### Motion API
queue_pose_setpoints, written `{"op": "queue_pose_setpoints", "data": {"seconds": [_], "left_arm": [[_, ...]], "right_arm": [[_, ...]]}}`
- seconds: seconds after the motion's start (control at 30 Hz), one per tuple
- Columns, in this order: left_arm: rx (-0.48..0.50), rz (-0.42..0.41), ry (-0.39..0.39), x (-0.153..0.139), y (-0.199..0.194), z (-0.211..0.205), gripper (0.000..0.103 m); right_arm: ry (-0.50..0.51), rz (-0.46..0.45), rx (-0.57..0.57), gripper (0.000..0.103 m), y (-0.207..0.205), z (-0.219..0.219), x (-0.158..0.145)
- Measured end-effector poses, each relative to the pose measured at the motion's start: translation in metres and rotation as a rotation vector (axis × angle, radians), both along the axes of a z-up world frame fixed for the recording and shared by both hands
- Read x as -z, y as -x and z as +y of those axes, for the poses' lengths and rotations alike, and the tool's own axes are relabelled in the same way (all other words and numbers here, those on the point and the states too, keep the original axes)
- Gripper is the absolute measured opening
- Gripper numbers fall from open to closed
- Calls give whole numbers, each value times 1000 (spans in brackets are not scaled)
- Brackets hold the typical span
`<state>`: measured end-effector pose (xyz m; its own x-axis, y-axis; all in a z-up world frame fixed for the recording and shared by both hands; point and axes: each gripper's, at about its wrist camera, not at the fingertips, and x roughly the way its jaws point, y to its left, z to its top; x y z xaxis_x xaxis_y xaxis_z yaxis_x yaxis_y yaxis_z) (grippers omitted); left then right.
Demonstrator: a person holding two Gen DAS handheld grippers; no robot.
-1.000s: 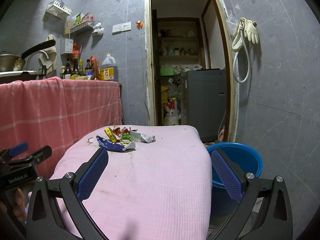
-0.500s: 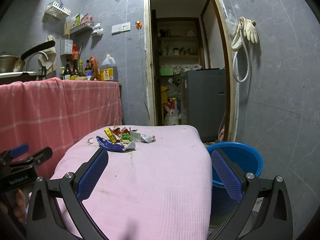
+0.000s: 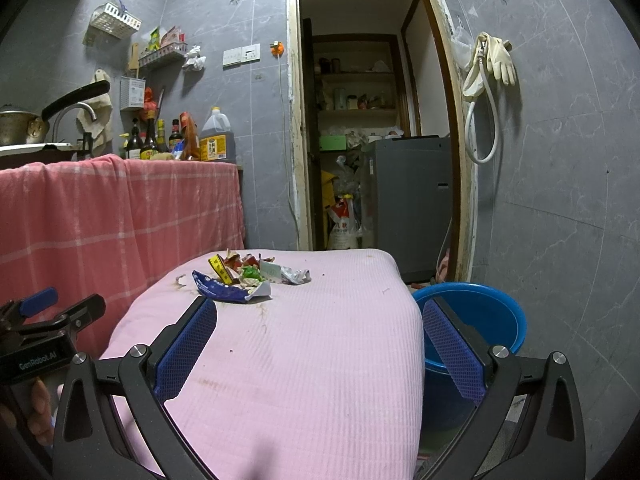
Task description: Collect trash
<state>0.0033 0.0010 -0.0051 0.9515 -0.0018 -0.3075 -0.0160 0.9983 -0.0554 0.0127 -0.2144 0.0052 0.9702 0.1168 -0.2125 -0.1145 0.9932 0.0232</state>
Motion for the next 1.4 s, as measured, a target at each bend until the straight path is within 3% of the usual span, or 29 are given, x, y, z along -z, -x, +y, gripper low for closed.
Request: {"op": "queue_pose_setpoints", "data": {"seconds": [1.23, 1.4], "left_arm": [[-2, -6, 16, -2, 0, -2, 101], [-6, -40, 24, -11, -2, -3, 101]], "right_arm": [[-22, -19, 10, 103, 4, -8, -4], [-33, -33, 16, 103, -2, -7, -9]]}}
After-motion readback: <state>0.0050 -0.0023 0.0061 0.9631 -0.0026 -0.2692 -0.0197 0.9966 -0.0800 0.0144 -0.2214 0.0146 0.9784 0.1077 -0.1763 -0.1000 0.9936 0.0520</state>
